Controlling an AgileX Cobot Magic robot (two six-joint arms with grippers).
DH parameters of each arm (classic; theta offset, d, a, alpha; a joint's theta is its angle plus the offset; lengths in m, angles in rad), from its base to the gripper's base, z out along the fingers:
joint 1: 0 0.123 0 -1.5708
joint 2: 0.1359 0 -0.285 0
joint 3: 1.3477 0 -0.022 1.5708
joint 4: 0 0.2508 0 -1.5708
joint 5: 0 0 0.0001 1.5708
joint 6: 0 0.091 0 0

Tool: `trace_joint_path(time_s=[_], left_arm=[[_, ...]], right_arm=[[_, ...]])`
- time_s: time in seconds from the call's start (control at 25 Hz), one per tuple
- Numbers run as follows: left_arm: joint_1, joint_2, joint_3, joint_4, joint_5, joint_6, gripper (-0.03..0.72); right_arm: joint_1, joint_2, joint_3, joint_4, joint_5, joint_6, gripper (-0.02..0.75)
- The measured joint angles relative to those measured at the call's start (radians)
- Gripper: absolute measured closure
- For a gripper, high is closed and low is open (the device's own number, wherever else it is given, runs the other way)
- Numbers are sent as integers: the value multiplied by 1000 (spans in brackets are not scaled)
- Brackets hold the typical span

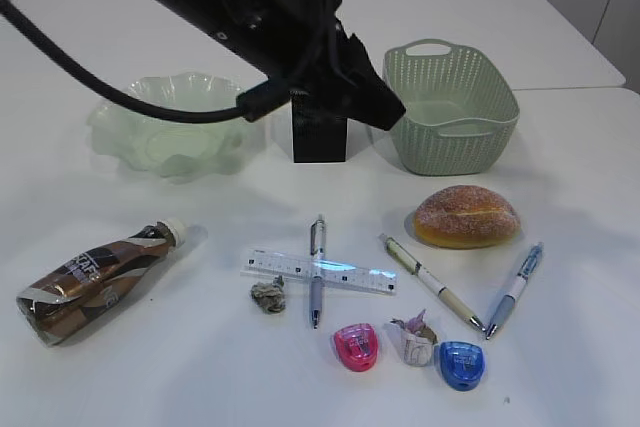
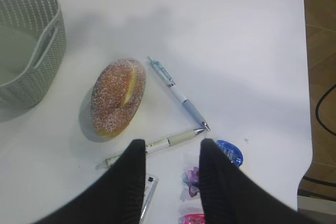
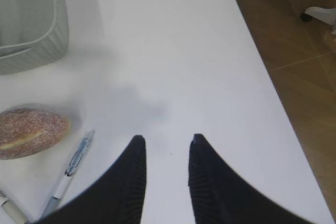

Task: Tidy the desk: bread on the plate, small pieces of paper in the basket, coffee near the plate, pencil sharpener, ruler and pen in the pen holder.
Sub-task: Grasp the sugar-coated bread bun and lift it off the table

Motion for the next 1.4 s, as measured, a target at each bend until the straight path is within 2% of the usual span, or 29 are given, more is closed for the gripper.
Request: trace_joint_path(time_s=[0.24, 0.44, 0.52, 0.72, 0.96, 1.2, 1.4], left_arm=[[-50, 93, -79, -2, -24, 4, 445], [-79, 171, -135, 0, -46, 5, 442], [-81, 209, -156, 9, -52, 7, 417], [-81, 268, -191, 21, -82, 48, 290], [-87, 315, -230, 28, -127, 55, 193], [-138, 416, -335, 61, -118, 37, 162], [-152, 498, -411, 76, -128, 31, 161]], right_arm=[[-88, 2, -9, 11, 28, -35, 499], [-97, 2, -9, 19, 50, -49, 499], [-97, 2, -9, 22, 62, -64, 499], [-97, 4, -9, 27, 68, -83, 499], [-97, 4, -9, 33, 70, -114, 499], [-97, 4, -9, 33, 70, -125, 499], [-97, 4, -9, 33, 71, -144, 499]])
